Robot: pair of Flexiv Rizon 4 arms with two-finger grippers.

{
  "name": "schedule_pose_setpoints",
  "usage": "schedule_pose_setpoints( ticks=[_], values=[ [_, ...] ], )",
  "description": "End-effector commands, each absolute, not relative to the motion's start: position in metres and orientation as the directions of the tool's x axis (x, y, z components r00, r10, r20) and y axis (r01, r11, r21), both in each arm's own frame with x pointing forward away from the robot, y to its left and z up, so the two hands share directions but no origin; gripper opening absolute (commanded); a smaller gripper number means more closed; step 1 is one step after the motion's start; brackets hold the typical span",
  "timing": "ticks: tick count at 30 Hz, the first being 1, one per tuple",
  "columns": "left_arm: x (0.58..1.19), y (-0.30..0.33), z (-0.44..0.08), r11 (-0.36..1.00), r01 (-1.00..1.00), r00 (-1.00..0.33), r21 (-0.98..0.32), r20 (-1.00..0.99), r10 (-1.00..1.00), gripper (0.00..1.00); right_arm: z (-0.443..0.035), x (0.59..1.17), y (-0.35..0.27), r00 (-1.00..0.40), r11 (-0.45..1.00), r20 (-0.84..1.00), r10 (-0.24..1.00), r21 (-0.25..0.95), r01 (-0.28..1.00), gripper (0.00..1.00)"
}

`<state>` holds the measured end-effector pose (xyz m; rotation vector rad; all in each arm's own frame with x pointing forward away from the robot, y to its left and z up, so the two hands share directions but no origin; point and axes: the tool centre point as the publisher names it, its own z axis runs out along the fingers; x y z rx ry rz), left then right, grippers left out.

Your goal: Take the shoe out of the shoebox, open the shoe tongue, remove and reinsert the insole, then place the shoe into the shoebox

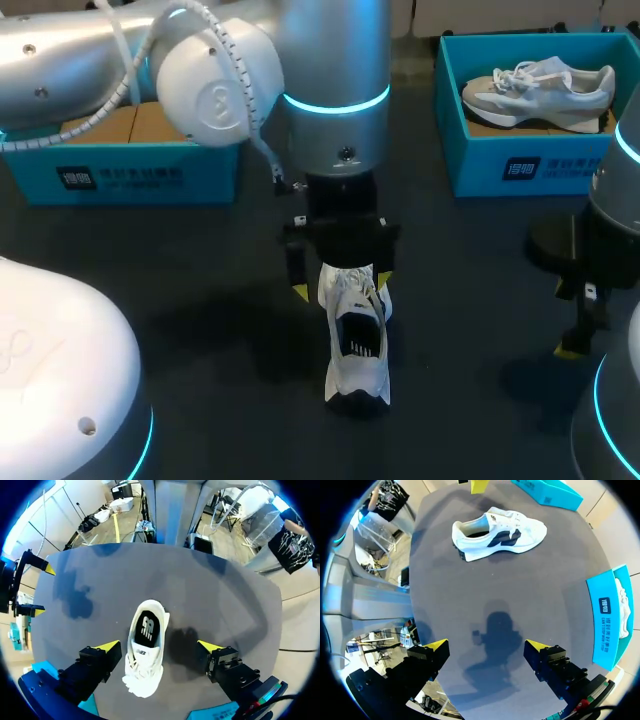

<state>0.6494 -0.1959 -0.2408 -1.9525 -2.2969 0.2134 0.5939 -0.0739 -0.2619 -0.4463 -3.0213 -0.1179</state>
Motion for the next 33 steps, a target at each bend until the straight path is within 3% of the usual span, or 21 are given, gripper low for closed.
schedule_pose_setpoints(
  ticks=[1, 3, 8, 17, 19, 33],
  values=[
    [0.650, -0.196, -0.241, 0.158, 0.970, -0.161, -0.183, 0.000, 0.987, 1.00, -0.263, 0.593, -0.074, -0.954, 0.955, 0.094, 0.284, 0.064, 0.291, 1.00],
    [0.650, -0.196, -0.241, 0.158, 0.970, -0.161, -0.183, 0.000, 0.987, 1.00, -0.263, 0.593, -0.074, -0.954, 0.955, 0.094, 0.284, 0.064, 0.291, 1.00],
    [0.645, -0.194, -0.248, 0.425, 0.883, -0.421, -0.198, 0.067, 0.905, 1.00, -0.263, 0.593, -0.074, -0.954, 0.955, 0.094, 0.284, 0.064, 0.291, 1.00],
    [0.612, -0.187, -0.250, 0.743, 0.643, -0.724, -0.183, 0.171, 0.669, 1.00, -0.263, 0.593, -0.074, -0.954, 0.955, 0.094, 0.284, 0.064, 0.291, 1.00],
    [0.603, -0.189, -0.250, 0.862, 0.504, -0.858, -0.057, 0.082, 0.507, 1.00, -0.263, 0.593, -0.074, -0.954, 0.955, 0.094, 0.284, 0.064, 0.291, 1.00],
    [0.605, -0.192, -0.254, 0.882, 0.466, -0.876, -0.067, 0.102, 0.471, 1.00, -0.263, 0.593, -0.074, -0.954, 0.955, 0.094, 0.284, 0.064, 0.291, 1.00]
  ],
)
